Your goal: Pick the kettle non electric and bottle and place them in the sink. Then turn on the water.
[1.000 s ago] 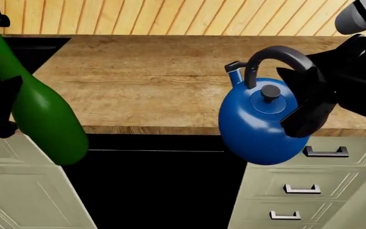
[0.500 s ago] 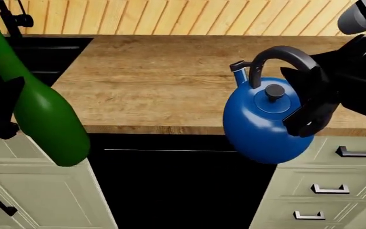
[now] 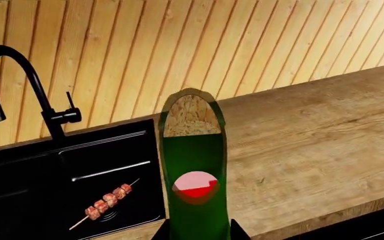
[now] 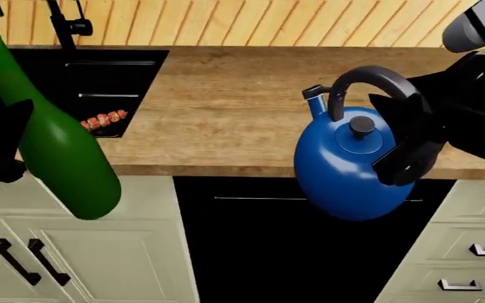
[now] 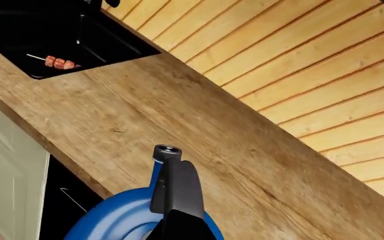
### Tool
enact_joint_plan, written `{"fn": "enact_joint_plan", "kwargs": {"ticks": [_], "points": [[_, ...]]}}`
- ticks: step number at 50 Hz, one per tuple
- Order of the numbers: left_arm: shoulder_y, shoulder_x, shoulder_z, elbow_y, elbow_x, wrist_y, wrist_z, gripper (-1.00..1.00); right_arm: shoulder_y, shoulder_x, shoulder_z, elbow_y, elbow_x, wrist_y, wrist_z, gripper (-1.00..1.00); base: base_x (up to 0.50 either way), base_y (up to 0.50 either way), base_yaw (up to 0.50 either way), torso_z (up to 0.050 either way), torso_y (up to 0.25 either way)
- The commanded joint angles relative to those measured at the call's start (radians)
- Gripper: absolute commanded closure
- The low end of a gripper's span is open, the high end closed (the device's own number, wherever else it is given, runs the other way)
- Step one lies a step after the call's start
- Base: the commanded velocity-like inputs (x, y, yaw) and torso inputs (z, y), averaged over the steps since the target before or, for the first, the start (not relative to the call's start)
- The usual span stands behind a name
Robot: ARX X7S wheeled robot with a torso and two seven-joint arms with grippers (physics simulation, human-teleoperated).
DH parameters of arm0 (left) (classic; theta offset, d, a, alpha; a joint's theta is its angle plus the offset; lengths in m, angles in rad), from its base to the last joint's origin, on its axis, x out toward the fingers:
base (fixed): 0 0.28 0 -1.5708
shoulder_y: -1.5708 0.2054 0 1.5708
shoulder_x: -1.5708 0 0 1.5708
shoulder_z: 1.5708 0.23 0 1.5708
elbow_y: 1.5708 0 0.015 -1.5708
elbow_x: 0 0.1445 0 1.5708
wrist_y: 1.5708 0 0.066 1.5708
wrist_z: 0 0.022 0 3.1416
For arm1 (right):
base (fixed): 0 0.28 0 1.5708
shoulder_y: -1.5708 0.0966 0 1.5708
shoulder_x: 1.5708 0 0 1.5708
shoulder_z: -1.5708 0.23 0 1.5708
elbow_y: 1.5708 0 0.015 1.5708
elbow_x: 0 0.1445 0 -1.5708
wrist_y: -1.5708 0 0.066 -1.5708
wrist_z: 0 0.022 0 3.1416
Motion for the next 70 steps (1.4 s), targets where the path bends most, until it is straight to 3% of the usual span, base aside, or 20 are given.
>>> {"fn": "enact_joint_plan", "kwargs": {"ticks": [1, 32, 70], "points": [[-0.107, -0.003, -0.013, -0.008, 0.016, 0.015, 0.002, 1.00, -0.003, 0.014, 0.023, -0.014, -0.056, -0.017, 0.011, 1.00, -0.50, -0.01, 0.00, 0.000, 0.000], [-0.084, -0.011, -0.020, -0.004, 0.030, 0.025, 0.018, 1.00, 0.043, -0.006, 0.027, 0.021, -0.037, 0.023, 0.006, 1.00, -0.50, -0.01, 0.00, 0.001, 0.002], [-0.062, -0.005, -0.035, 0.002, 0.035, 0.024, 0.014, 1.00, -0.023, 0.038, 0.035, -0.026, -0.055, -0.030, 0.008, 1.00, -0.50, -0.01, 0.00, 0.001, 0.002]]}}
